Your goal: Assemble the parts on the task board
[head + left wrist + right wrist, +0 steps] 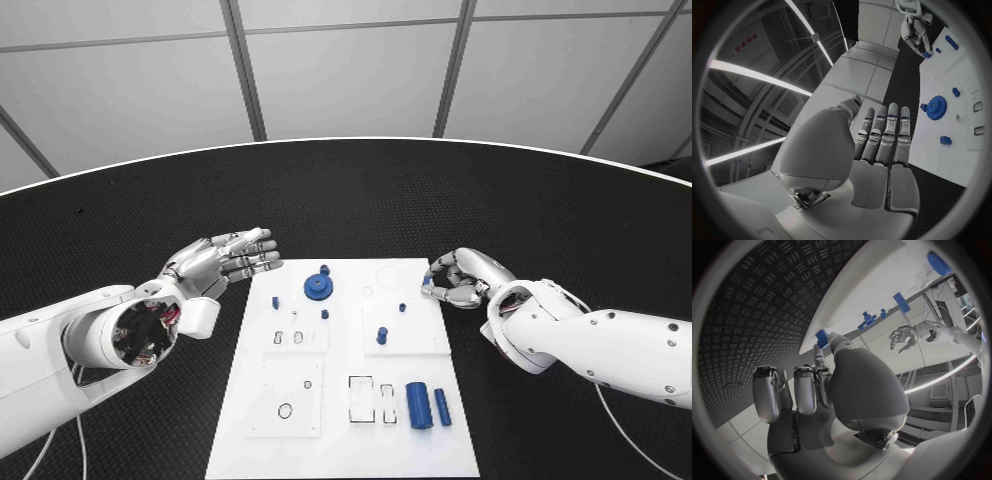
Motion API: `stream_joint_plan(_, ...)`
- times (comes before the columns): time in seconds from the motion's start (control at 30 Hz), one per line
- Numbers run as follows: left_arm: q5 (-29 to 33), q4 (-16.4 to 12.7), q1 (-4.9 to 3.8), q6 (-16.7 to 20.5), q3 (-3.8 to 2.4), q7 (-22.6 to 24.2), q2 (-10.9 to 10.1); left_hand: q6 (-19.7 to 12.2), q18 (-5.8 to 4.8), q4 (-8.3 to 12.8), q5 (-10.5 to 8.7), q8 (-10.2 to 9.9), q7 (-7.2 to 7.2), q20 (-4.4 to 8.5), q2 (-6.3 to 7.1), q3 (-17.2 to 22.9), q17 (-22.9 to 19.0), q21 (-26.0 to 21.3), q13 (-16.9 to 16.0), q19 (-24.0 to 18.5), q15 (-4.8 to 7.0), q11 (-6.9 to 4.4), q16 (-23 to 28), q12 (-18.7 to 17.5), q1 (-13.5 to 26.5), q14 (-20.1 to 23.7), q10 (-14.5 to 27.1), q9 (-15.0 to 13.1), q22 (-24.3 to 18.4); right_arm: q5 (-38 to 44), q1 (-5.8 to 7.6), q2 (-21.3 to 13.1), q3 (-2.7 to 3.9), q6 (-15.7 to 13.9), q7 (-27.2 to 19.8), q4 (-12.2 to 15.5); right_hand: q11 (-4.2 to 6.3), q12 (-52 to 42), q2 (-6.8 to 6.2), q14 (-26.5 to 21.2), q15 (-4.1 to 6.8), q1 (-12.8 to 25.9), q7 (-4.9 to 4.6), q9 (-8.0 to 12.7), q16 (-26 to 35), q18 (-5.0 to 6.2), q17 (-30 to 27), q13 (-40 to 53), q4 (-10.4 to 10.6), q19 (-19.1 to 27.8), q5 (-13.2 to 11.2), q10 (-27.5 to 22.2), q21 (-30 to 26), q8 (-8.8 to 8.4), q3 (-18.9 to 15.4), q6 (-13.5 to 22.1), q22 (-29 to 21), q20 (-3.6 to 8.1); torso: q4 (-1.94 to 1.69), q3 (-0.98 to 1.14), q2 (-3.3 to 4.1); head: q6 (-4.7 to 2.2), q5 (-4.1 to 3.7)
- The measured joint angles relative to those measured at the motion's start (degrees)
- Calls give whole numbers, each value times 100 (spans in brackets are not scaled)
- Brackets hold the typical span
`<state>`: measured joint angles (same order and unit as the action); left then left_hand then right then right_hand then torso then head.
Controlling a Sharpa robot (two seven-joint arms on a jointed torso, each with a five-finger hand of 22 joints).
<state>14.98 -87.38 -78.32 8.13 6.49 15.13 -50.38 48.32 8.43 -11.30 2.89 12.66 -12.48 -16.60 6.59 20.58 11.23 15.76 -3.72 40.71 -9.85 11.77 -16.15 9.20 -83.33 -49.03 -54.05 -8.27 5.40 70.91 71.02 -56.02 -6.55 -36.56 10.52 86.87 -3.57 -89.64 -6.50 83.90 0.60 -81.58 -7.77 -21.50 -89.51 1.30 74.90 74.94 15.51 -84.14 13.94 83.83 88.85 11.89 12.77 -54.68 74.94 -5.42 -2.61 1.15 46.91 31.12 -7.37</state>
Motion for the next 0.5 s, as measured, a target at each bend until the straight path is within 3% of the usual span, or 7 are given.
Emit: stream_joint_plan(0.5,0,-12,0,-13,0,-28,-20,0,0,0,0,-22,0,0,0,0,-1,0,0,0,0,0,23,0,0,0,0,-1,1,-1,1,14,0,6,59,-11,20,0,-32,17,17,-31,0,7,0,0,0,-1,-19,20,60,20,0,0,191,-39,-1,20,1,3,4,9,15)
